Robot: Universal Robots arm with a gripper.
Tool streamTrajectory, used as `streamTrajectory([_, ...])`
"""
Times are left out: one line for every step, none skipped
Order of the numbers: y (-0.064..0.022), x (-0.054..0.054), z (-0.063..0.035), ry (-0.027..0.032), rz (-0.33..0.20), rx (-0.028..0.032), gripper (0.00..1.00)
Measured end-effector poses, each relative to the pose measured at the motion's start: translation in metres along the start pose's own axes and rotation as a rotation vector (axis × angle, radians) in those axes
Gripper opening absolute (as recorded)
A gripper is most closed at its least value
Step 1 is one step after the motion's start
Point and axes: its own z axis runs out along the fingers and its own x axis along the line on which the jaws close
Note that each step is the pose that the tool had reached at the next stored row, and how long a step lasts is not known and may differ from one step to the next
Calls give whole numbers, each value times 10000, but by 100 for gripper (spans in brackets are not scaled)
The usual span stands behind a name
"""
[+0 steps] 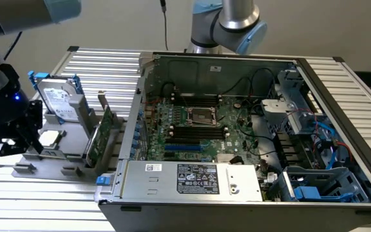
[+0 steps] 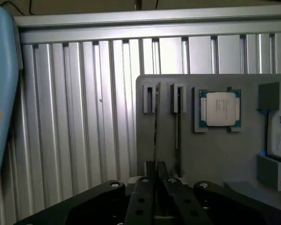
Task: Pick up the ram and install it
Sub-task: 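Pick up the ram and move it above insertion slot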
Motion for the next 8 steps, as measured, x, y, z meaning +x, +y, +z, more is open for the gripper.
streamTrajectory([-6,-1,-47,0,0,-5,14])
streamTrajectory([-17,-3,-96,0,0,-10,14])
streamTrajectory([-31,-4,-142,1,0,-18,14])
streamTrajectory([-47,-6,-188,1,1,-27,14])
streamTrajectory([-69,-8,-234,3,1,-38,14])
streamTrajectory([-95,-10,-280,2,1,-48,14])
streamTrajectory([-125,-13,-326,3,1,-60,14])
streamTrajectory([-157,-16,-373,4,1,-73,14])
